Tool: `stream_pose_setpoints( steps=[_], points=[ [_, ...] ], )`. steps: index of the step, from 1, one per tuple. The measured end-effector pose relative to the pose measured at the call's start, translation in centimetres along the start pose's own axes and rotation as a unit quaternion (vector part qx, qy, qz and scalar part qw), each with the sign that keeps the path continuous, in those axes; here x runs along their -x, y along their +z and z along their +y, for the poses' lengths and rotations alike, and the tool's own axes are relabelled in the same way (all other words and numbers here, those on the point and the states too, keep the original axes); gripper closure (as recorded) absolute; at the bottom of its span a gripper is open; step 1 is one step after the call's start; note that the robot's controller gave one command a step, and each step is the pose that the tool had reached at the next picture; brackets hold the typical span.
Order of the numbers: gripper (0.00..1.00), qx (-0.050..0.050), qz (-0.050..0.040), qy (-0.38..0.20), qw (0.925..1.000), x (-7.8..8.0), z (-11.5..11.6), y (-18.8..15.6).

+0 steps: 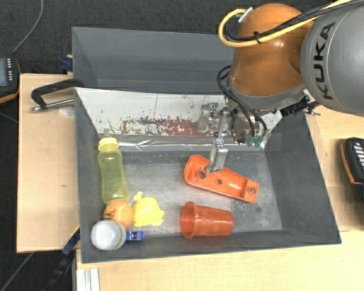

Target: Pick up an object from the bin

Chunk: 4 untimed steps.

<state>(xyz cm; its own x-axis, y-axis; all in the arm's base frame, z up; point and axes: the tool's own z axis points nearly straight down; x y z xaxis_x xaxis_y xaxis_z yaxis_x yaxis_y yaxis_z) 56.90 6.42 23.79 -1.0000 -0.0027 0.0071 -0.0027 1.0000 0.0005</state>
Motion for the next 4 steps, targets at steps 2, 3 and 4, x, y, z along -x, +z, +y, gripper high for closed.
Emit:
stream_pose_setpoints(
  steps=[2,3,4],
  points=[
    [0.0,0.001,-0.0044,0.053,0.9986,0.3,-2.1,5.2],
    [0.0,0.001,-0.0042,-0.012,0.9999,0.5,-6.9,7.4],
    [0.0,0.0,-0.0048,0.031,0.9995,0.3,-8.7,7.8]
  ],
)
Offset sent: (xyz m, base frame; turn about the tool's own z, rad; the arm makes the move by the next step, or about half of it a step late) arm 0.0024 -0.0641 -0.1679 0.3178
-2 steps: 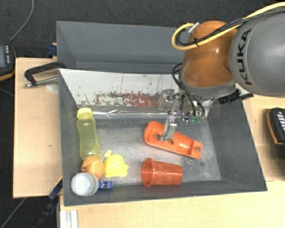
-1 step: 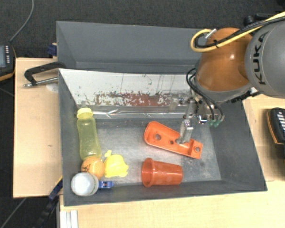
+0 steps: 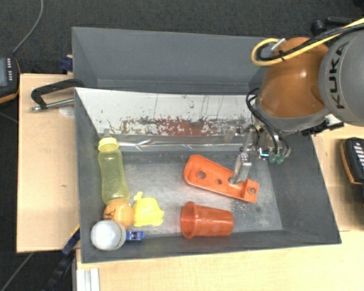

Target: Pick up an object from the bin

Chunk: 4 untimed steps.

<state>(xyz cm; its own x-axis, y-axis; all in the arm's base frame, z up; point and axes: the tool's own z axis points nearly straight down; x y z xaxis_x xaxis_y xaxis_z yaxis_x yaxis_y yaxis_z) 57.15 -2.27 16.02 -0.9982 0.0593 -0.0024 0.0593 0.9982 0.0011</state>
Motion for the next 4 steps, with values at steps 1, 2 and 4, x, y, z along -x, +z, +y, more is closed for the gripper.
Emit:
stream_pose_setpoints(
  steps=[1,2,4],
  points=[
    [0.0,0.001,-0.0028,0.012,0.9999,0.6,1.4,6.7],
    [1.0,0.001,0.0003,0.101,0.9949,-0.1,1.8,8.9],
    [1.0,0.001,-0.0001,0.101,0.9949,-0.1,1.8,8.7]
  ],
)
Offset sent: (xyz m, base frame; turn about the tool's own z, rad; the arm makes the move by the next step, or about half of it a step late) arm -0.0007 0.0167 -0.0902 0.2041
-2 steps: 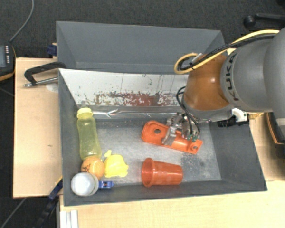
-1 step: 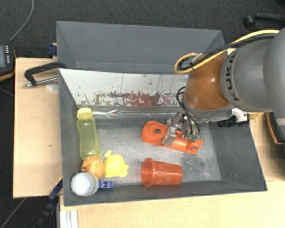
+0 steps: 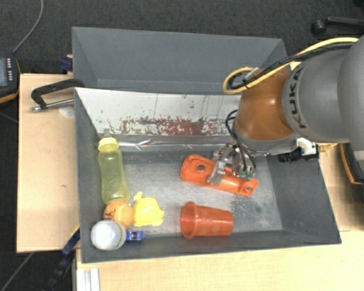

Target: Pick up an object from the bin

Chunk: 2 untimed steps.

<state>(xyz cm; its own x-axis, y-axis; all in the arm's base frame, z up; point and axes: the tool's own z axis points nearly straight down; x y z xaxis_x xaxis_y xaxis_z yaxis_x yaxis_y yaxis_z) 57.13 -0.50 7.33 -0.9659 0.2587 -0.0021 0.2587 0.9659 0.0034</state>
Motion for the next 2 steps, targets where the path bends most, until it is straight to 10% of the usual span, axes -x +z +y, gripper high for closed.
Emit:
stream_pose_setpoints(
  steps=[2],
  points=[
    [1.0,0.001,-0.0024,0.0,1.0,0.11,0.05,-1.08]
  ],
)
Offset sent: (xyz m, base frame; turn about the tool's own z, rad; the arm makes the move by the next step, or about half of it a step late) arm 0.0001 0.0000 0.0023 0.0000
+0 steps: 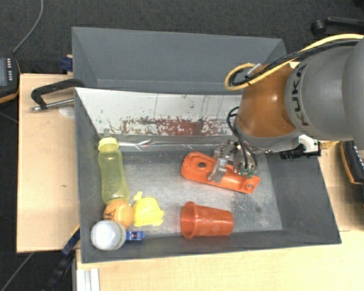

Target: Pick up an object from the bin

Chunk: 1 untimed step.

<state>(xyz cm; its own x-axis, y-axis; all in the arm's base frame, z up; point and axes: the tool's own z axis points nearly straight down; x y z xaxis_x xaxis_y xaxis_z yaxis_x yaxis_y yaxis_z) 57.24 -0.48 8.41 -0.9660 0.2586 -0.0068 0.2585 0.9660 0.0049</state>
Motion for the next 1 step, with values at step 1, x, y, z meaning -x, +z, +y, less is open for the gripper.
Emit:
stream_pose_setpoints(
  steps=[1],
  points=[
    [1.0,0.0,0.0021,0.0,1.0,-0.12,0.0,-1.11]
  ],
)
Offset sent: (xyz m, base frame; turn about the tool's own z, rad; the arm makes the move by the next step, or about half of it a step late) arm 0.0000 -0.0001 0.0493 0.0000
